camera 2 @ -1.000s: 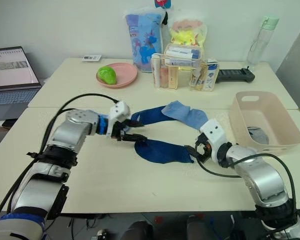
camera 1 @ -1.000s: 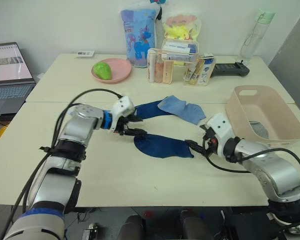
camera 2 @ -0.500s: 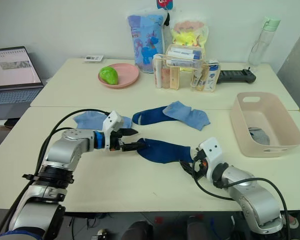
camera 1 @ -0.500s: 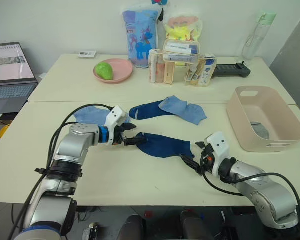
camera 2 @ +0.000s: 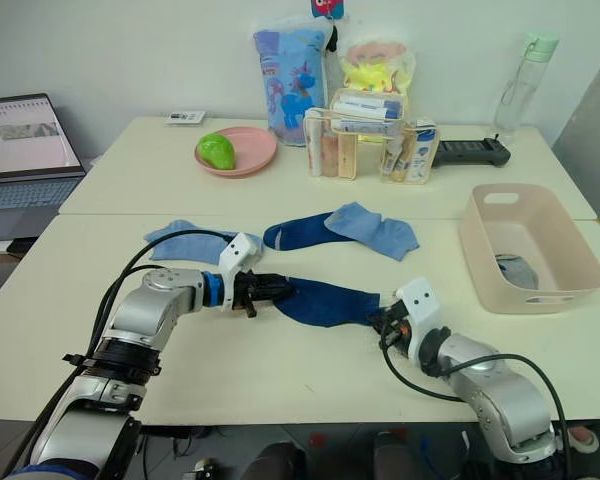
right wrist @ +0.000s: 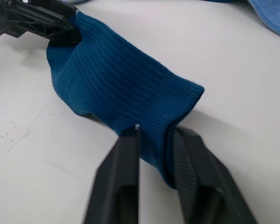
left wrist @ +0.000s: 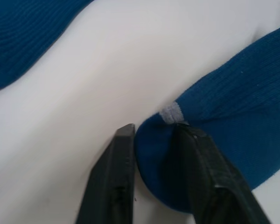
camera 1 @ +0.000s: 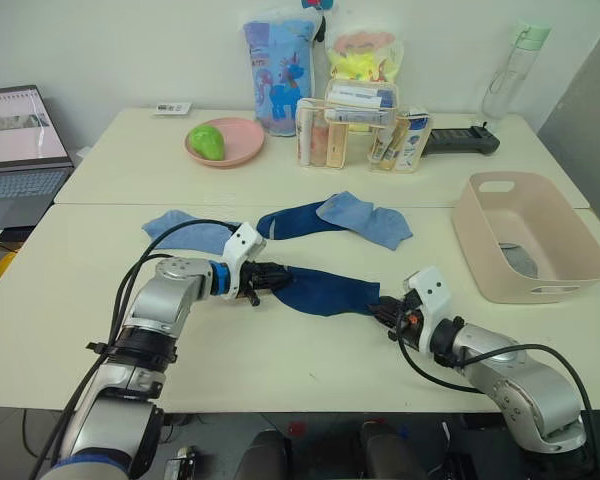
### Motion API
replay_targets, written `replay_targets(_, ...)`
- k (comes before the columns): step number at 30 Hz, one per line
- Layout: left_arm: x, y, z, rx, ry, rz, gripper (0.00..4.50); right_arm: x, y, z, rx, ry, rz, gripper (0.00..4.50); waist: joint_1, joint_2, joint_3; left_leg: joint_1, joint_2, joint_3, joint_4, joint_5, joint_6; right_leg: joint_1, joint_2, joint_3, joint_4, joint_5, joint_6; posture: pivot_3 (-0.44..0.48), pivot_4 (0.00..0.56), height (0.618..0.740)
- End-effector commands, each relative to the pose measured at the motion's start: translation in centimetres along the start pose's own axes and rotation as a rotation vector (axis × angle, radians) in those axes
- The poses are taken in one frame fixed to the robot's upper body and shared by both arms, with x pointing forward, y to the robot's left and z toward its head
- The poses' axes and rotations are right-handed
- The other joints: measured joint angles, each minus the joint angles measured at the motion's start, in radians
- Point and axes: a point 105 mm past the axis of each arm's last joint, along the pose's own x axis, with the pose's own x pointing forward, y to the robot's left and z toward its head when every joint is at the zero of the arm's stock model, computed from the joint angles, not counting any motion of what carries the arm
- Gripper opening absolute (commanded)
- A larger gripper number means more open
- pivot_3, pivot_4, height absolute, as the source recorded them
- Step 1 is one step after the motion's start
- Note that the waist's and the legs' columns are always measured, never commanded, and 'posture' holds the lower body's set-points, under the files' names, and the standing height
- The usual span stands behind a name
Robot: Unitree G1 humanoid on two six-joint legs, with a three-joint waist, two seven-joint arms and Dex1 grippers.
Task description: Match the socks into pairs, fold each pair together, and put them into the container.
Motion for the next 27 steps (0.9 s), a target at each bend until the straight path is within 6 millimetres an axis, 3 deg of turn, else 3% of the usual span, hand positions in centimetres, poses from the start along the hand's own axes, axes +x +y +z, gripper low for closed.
replay_targets(1,-1.2,-0.4,1.7,0.022,-0.072,-0.003,0.17,-1.0,1.1,2.4,0.022,-0.080,0.076,0.00,-0.001,0.000,0.000,0.000,0.000,0.000,0.000,0.000,0.000,0.000,0.000,0.000,0.000,0.000,0.000,0.000,0.150,0.703)
replay_targets(5,-3.4,-1.9,3.2,-0.039,-0.117,-0.066,0.04,-2.5,2.3,3.4,0.121,-0.067,0.190,0.00,0.000,0.000,0.000,0.000,0.001,-0.001,0.000,0.000,0.000,0.000,0.000,0.000,0.000,0.000,0.000,0.000,0.150,0.703)
replay_targets(11,-5.5,-4.0,4.1,-0.141,-0.070,-0.167,0.04,-4.1,2.1,3.8,0.220,0.055,0.286,0.00,0.000,0.000,0.000,0.001,0.001,-0.002,-0.001,0.000,0.000,0.003,0.000,0.000,-0.002,0.000,0.000,0.000,0.150,0.703)
replay_targets(17,-2.5,-2.5,1.4,-0.189,0.053,-0.051,0.04,-2.0,-0.8,3.5,0.264,0.154,0.177,0.00,0.000,0.000,0.000,0.003,0.000,-0.001,-0.001,0.000,0.001,0.004,0.000,0.000,-0.002,0.000,0.000,0.000,0.150,0.703)
replay_targets(23,-0.6,0.0,1.6,-0.167,0.016,0.080,0.04,0.1,-3.0,3.4,0.227,0.165,0.056,0.00,0.001,0.000,0.000,0.001,0.000,0.000,-0.002,0.000,0.000,0.002,0.000,0.000,-0.002,0.000,0.000,0.000,0.150,0.703)
replay_targets(27,-0.5,1.4,2.0,-0.131,-0.006,0.162,0.00,0.7,-4.2,4.3,0.097,0.097,-0.027,0.98,0.001,0.000,0.000,0.000,0.000,0.001,-0.001,0.000,0.000,0.001,0.000,0.001,-0.002,0.000,0.000,0.000,0.150,0.703)
